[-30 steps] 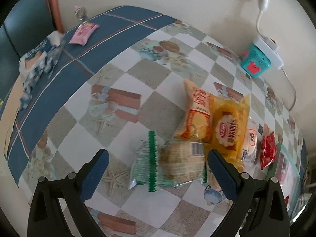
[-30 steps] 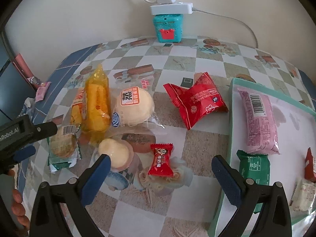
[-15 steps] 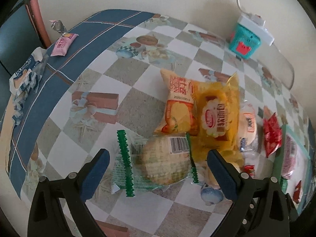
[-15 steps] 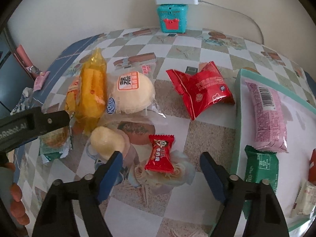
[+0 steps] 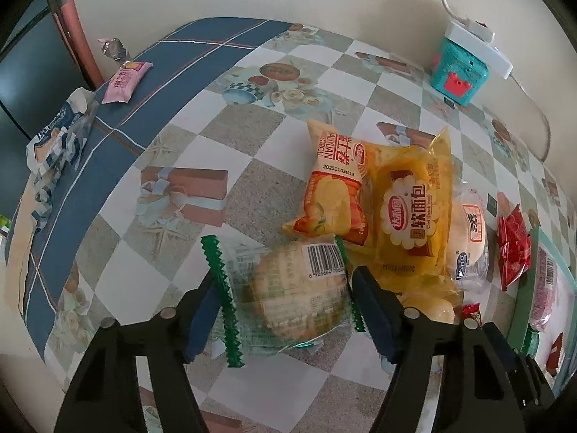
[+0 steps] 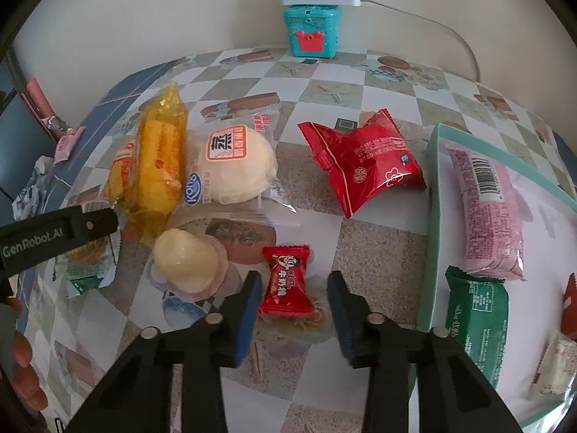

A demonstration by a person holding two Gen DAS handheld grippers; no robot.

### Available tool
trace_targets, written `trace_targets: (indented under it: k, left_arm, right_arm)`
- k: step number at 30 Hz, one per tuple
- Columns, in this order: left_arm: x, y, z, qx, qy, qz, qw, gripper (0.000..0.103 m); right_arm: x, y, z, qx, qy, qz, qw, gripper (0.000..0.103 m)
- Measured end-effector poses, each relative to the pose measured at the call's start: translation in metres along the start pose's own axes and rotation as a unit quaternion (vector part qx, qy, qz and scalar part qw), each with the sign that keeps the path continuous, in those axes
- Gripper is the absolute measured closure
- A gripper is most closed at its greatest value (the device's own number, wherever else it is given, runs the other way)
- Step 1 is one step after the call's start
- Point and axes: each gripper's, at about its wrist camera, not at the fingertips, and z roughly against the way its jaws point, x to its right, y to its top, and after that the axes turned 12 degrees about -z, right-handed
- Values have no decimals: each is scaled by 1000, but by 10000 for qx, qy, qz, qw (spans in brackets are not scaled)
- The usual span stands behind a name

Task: Organize snacks
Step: 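Grasp the small red candy pack with the right tool while the left tool grasps the green-wrapped cookie pack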

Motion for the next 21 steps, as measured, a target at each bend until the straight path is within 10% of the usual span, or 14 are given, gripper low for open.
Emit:
trace_targets:
  k: [21]
  left_arm:
    - [-20, -2, 15, 130, 4, 357, 9993, 49]
  right_arm:
    - [5, 4, 9, -77, 20, -111, 9999, 73]
